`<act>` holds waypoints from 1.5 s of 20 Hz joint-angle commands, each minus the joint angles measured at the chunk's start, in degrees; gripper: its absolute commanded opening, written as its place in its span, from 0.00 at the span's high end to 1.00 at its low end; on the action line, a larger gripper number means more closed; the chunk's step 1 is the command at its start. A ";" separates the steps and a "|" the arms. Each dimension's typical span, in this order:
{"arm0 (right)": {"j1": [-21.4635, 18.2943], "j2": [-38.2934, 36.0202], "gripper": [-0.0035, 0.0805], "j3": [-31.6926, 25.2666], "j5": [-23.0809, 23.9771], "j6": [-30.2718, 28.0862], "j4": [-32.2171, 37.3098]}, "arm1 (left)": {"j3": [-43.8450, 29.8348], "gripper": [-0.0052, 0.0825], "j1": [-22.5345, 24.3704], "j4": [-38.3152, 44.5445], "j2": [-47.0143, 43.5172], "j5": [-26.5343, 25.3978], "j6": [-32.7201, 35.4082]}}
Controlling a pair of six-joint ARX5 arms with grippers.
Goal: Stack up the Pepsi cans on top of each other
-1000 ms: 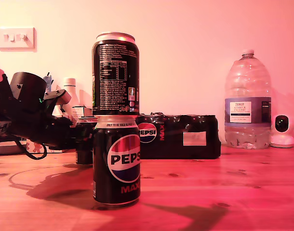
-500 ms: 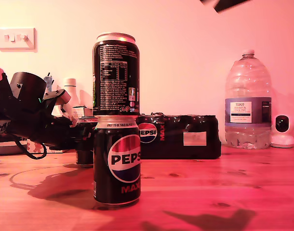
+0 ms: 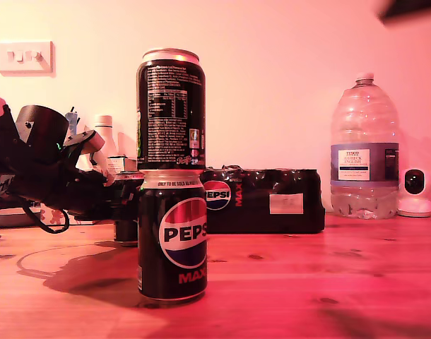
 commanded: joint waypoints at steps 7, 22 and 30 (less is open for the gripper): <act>-14.99 -0.15 0.97 -13.77 0.81 6.29 17.81 | -0.72 0.56 -0.31 -5.64 -4.72 0.81 0.98; -15.63 -0.15 0.97 -22.97 7.72 6.32 24.70 | -5.07 0.56 -0.31 -12.48 -18.75 3.89 2.08; -15.63 -0.15 0.97 -22.97 7.52 7.80 24.09 | -6.27 0.56 -0.63 -21.53 -32.17 6.56 2.84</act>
